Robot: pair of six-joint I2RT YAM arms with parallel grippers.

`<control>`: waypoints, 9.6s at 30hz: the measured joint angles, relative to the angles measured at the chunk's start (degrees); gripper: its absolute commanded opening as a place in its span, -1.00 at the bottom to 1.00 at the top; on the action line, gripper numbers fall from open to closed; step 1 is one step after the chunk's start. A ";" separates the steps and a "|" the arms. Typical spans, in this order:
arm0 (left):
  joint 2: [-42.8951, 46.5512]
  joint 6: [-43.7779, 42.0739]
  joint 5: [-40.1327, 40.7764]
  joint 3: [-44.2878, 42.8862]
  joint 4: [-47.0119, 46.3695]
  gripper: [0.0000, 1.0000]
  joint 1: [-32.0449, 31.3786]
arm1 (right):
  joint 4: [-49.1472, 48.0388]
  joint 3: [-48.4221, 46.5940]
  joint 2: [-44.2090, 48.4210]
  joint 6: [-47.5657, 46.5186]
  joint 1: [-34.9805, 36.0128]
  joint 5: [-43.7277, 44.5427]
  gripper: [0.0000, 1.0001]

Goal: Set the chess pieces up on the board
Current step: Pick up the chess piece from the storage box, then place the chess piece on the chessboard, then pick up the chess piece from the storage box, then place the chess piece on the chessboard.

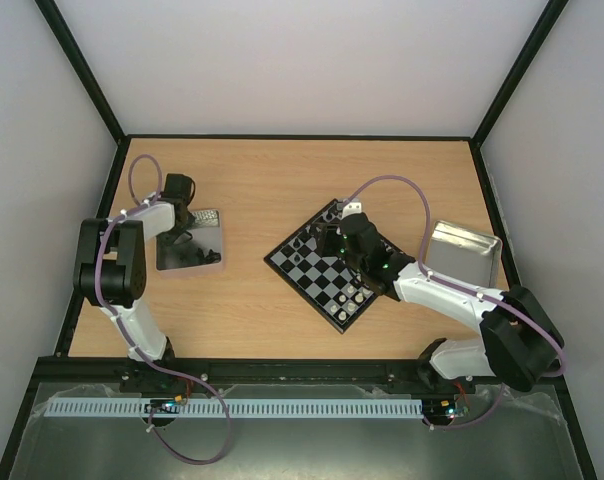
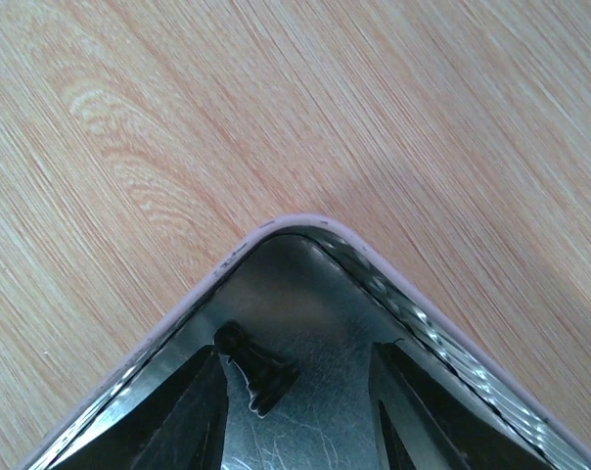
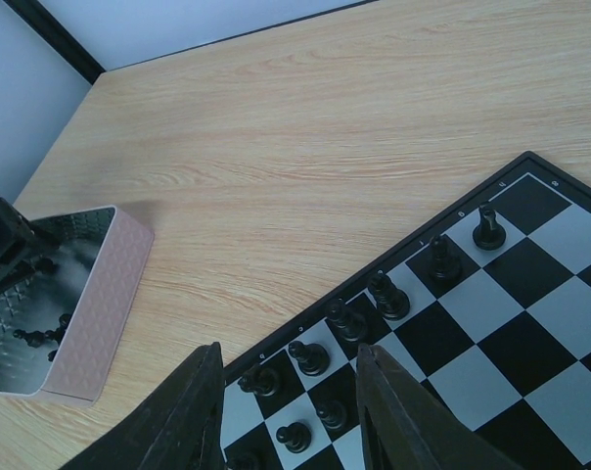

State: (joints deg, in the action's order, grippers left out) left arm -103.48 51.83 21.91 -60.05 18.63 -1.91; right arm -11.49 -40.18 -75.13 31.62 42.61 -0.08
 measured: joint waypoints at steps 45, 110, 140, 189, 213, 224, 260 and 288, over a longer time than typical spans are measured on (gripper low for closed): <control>16.06 -7.39 -8.94 8.61 -3.04 -0.71 -3.06 | -0.83 0.61 1.31 1.95 -2.01 -3.74 -0.26; 22.71 -63.93 -83.21 -0.07 -9.55 -0.67 -27.12 | -13.94 1.49 5.25 32.24 -12.39 -57.75 -0.96; 44.22 -35.26 -34.07 2.51 -11.23 0.70 -27.32 | 11.63 -5.77 2.91 0.70 -11.82 -11.04 -0.97; 61.40 -24.76 -21.03 21.88 -6.25 0.79 -27.28 | 6.95 -20.44 -33.38 -4.26 -13.35 11.30 -0.68; 42.47 -16.37 -17.49 14.93 3.15 0.04 -13.64 | 13.18 -20.35 -15.34 -0.50 -13.40 2.54 -0.28; 17.33 -23.32 -23.47 3.50 13.55 -0.06 -5.14 | 13.33 -15.52 -9.60 2.93 -13.40 -6.45 -0.29; 3.69 -28.22 -22.69 -1.49 19.43 -0.90 -5.14 | 12.46 -10.64 -5.20 3.82 -13.40 -9.51 -0.35; 11.85 -26.91 -27.93 -15.10 21.57 -0.90 -26.64 | 10.84 -5.68 4.37 8.44 -13.40 -2.78 -0.30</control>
State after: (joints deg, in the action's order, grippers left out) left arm -91.64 24.93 -6.02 -75.16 40.21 -28.56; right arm -0.64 -45.87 -70.76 40.05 29.21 -2.85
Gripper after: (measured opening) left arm 0.072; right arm 0.348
